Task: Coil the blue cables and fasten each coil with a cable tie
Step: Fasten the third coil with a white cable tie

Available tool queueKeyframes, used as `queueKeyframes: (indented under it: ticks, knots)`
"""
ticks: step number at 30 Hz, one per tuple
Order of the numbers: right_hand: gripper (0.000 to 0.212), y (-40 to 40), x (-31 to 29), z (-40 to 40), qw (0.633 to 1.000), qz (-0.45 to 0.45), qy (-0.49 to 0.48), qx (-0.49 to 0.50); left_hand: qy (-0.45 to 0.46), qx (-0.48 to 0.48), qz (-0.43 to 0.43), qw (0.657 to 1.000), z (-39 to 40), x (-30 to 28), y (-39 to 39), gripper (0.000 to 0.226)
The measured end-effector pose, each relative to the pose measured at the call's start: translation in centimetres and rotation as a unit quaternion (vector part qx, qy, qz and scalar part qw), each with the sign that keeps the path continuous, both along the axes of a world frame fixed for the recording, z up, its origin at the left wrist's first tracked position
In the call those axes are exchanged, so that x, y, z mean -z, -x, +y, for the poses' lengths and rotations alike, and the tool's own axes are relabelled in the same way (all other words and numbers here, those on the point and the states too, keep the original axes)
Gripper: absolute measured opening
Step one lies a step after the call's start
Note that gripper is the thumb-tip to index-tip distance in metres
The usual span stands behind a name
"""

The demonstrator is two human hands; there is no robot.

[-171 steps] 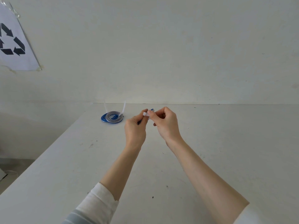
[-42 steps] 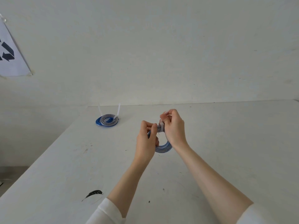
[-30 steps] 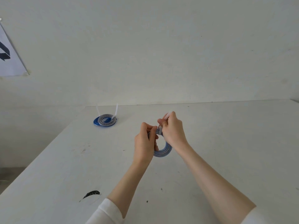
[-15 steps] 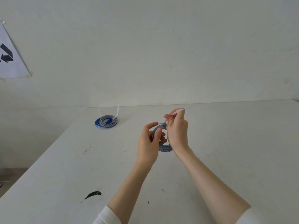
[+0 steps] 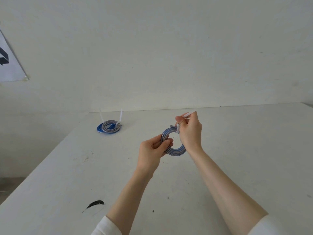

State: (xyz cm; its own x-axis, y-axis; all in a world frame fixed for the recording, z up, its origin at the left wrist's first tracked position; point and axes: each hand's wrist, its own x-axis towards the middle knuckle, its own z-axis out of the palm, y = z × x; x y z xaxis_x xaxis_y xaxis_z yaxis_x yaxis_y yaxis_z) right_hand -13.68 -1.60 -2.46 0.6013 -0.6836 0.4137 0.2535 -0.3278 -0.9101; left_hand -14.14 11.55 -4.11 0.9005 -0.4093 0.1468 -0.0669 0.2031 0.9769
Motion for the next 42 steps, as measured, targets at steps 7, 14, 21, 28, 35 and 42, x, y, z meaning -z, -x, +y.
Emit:
queueKeyframes:
  ticks: [7,14,21,28,35,42]
  knots:
    - [0.015,-1.2,-0.1,-0.4,0.993,0.082,-0.076,-0.040,0.010,0.015,0.036,0.999,1.1,0.1,-1.4,0.023]
    - [0.023,-1.9,-0.5,1.1,0.956,0.152,-0.121,-0.218,0.018,-0.038,0.070,0.997,3.3,1.1,-3.0,0.015]
    - [0.019,-3.3,1.1,3.3,0.922,0.204,-0.083,-0.318,0.057,-0.099,0.114,0.987,6.6,1.6,-5.5,0.010]
    - [0.012,-7.1,1.5,7.0,0.971,0.132,0.121,-0.160,-0.096,-0.060,-0.025,0.993,10.4,0.6,-8.7,0.017]
    - [0.031,-12.4,2.2,9.1,0.960,0.136,0.116,-0.216,-0.380,-0.313,-0.313,0.812,12.0,-0.8,-14.7,0.005]
    - [0.031,-12.7,7.5,8.8,0.943,0.206,0.178,-0.190,-0.570,-0.308,-0.465,0.603,12.7,0.8,-19.9,0.044]
